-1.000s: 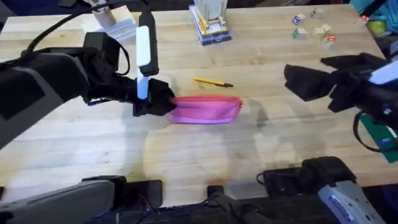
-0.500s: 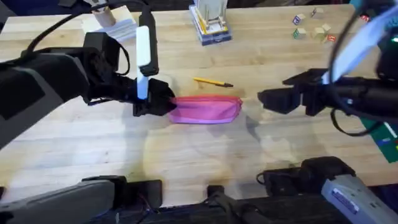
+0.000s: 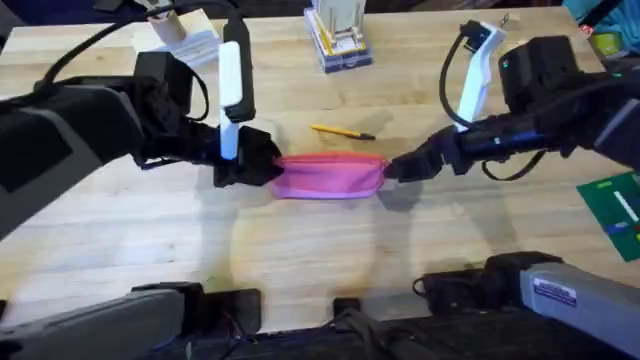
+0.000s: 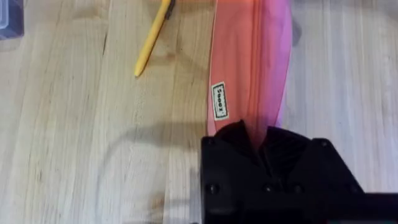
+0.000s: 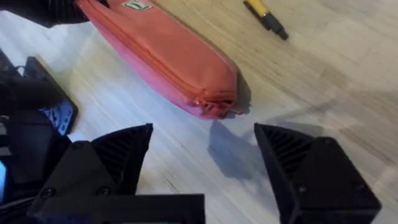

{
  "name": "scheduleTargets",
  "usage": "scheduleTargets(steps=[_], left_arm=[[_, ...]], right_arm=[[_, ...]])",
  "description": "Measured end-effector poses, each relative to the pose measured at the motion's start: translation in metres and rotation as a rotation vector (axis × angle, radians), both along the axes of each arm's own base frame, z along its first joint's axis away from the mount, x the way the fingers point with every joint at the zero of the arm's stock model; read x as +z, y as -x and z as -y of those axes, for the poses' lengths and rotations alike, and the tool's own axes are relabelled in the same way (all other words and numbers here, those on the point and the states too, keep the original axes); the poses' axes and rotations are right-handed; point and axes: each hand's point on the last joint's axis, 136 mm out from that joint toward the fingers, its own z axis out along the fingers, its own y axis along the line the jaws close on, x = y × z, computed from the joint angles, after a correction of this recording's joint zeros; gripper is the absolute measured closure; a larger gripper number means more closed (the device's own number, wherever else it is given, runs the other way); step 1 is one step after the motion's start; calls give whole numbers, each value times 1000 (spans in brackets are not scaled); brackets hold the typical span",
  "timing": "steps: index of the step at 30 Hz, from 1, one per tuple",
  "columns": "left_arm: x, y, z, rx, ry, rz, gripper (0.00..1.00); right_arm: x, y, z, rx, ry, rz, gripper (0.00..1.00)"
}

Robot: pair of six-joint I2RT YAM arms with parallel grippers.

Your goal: Unzip the bag, pick up the pens from the table one at a time and place them inside, then zip the bag closed.

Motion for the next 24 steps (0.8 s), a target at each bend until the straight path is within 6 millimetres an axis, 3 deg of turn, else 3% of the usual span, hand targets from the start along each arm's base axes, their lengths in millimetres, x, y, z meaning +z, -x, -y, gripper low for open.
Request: scheduleTargets(steps=[12,24], left_arm=[[0,0,0,0,0,0,956],[0,0,0,0,0,0,956]], right_arm=[[-2,0,-1,2,-8,-15,5],[-27,-13,-2,4,-16,-74,5]])
